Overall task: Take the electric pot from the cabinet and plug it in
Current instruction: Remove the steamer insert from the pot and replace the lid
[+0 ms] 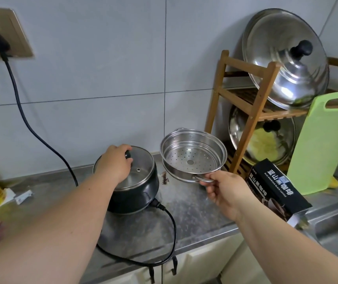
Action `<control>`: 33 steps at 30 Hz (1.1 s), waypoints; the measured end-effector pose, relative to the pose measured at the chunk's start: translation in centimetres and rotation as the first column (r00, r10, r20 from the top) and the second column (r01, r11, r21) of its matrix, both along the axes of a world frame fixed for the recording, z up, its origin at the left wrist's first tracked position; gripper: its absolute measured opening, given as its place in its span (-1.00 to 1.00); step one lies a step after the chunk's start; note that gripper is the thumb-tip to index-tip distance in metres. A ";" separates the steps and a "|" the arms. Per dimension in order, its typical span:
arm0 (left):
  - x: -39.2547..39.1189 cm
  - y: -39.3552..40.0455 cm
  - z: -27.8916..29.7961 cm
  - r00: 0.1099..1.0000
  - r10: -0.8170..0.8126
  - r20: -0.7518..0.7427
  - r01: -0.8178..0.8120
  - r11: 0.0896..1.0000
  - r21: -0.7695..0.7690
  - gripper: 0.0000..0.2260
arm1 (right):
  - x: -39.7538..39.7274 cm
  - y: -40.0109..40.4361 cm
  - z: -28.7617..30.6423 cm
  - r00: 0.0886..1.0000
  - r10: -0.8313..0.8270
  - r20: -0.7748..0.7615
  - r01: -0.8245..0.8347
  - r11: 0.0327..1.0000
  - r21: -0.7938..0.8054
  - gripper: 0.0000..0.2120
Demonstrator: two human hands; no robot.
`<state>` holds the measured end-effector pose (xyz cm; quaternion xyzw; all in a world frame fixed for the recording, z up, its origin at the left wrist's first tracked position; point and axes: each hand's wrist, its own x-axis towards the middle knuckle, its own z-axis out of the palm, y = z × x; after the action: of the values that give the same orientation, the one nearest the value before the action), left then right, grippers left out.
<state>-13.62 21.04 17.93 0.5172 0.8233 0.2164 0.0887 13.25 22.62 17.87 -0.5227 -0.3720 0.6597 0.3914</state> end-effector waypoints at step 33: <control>7.9 -2.8 -1.0 0.972 0.052 -0.228 -0.056 0.998 -0.011 -0.59 | 9.9 0.2 -11.6 0.952 0.236 0.196 -0.177 0.944 -0.280 -0.85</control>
<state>-5.69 18.22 16.97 0.5151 0.8438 0.1506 -0.0077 23.14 22.84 6.31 -0.5989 -0.3778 0.6763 0.2031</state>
